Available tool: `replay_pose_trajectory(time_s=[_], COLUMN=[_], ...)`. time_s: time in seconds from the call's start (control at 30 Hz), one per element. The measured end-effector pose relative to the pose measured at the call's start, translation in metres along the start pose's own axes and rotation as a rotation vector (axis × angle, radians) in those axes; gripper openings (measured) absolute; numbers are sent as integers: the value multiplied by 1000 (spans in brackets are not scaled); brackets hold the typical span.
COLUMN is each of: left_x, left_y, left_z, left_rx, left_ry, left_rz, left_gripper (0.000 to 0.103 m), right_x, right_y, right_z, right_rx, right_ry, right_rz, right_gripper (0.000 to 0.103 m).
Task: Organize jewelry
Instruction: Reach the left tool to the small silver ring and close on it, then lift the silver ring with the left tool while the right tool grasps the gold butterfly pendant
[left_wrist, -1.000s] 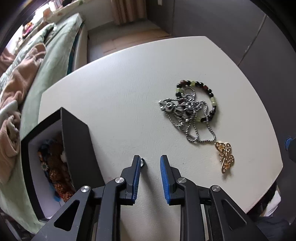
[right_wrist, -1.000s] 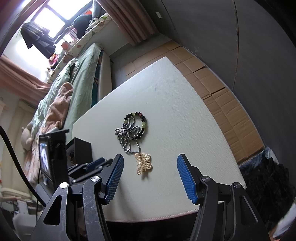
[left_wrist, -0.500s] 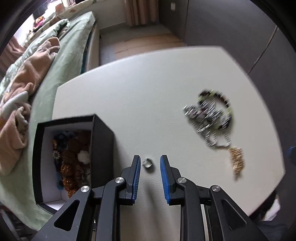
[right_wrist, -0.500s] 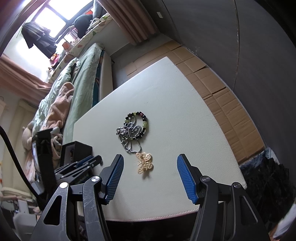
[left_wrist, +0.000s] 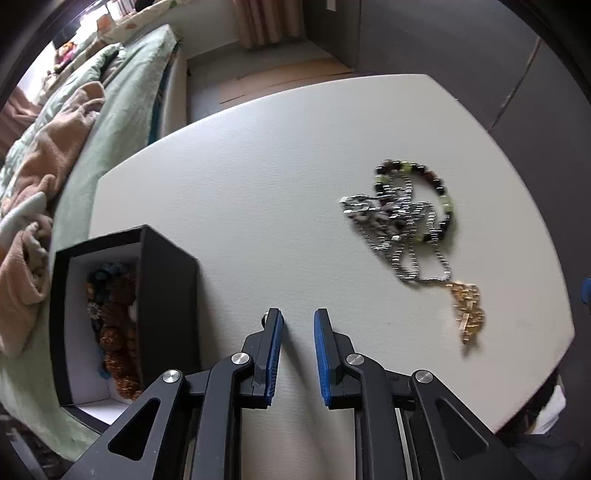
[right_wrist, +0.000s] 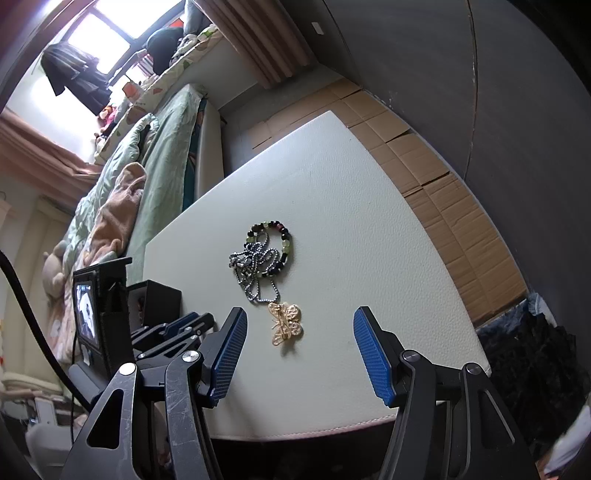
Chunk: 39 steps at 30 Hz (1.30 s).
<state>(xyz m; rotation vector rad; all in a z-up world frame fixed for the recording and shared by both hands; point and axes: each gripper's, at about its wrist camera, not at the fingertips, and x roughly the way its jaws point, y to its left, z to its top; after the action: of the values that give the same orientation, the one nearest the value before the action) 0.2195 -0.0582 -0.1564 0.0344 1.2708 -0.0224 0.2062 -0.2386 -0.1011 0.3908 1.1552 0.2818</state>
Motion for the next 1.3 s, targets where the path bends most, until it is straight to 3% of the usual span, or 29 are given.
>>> replay_pose_trajectory(time_s=[0.07, 0.23, 0.33, 0.63, 0.97, 1.3], left_x=[3, -15, -23, -11, 5, 6], left_y=[-2, -20, -18, 6, 16, 24], left_z=[0, -1, -3, -1, 9, 10], left_rx=[0, 77, 83, -8, -52, -89], left_ry=[36, -27, -63, -25, -14, -6], left_rz=[-93, -120, -51, 70, 80, 23], left_gripper=[18, 18, 18, 18, 18, 14], right_x=[1, 1, 1, 2, 1, 8], right_y=[1, 1, 0, 3, 2, 2], right_z=[-1, -2, -2, -2, -3, -2], right_rx=[-1, -11, -6, -13, -5, -15], right_ry=[2, 8, 9, 11, 10, 27], right_rz=[1, -1, -5, 1, 7, -12], right_gripper=[61, 60, 61, 61, 61, 61])
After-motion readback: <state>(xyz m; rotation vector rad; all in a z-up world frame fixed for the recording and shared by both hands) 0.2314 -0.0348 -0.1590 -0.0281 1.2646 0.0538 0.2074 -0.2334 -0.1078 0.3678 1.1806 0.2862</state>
